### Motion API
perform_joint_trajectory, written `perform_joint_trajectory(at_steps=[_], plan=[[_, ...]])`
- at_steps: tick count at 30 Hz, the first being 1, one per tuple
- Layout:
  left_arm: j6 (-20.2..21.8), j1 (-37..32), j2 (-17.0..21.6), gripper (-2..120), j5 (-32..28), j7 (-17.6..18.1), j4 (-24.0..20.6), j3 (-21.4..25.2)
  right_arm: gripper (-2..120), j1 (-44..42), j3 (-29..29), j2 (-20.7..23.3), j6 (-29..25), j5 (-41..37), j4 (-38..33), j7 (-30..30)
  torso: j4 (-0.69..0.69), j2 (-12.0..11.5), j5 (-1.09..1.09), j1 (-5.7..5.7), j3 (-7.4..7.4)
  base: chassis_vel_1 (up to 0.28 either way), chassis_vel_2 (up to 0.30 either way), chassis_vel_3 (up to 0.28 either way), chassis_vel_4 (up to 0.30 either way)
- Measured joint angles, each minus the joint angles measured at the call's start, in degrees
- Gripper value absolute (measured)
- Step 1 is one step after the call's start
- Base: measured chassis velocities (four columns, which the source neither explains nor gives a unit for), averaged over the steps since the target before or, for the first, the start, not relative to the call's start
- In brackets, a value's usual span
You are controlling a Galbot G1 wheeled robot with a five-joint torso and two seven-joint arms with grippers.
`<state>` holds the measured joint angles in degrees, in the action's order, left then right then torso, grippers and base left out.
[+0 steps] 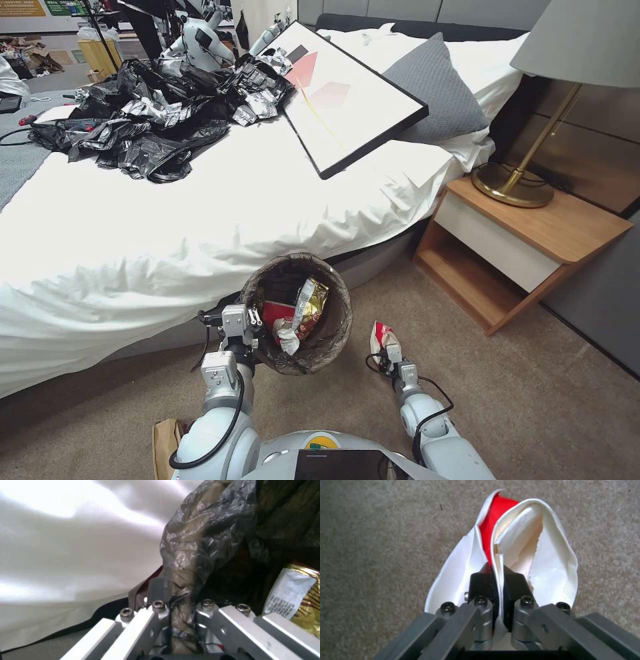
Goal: Pick up the trash bin, then pick up the garbage from the floor and place it into the trash bin.
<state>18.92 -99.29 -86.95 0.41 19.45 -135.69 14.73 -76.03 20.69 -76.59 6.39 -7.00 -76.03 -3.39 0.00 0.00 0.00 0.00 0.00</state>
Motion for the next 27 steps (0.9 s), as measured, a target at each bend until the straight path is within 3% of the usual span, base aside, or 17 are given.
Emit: perform_joint_trajectory(at_steps=[6,11,13,18,20,27], plan=[[0.00,0.00,0.00,2,0.00,0.00,0.00,0.00,0,-0.66,0.34,0.03,-1.90,0.46,-3.96,-0.94,0.01,0.00,0.02,0.00,0.00,0.000,0.000,0.000,0.000],[0.00,0.00,0.00,2,0.00,0.00,0.00,0.00,0,-1.81,0.89,0.47,-4.62,-0.98,-13.16,-1.28,-0.01,0.00,0.01,0.00,0.00,0.000,0.000,0.000,0.000],[0.00,0.00,0.00,2,0.00,0.00,0.00,0.00,0,-1.93,1.16,0.67,-9.35,-1.98,-20.14,-0.73,0.01,0.00,-0.01,0.00,0.00,0.000,0.000,0.000,0.000],[0.00,0.00,0.00,2,0.00,-0.01,0.00,0.00,0,-1.91,1.27,1.03,-12.86,-3.96,-27.75,0.76,0.00,0.00,-0.02,0.00,0.00,0.000,0.000,0.000,0.000],[0.00,0.00,0.00,2,0.00,0.00,0.00,0.00,0,-1.85,1.45,1.50,-17.64,-6.65,-34.54,6.02,0.00,0.00,-0.02,0.00,0.00,0.000,0.000,0.000,0.000],[0.00,0.00,0.00,2,0.00,0.00,0.00,0.00,0,-2.19,0.83,3.48,-23.20,-13.38,-46.11,16.35,0.00,0.00,0.00,0.00,0.00,0.000,0.000,0.000,0.000]])
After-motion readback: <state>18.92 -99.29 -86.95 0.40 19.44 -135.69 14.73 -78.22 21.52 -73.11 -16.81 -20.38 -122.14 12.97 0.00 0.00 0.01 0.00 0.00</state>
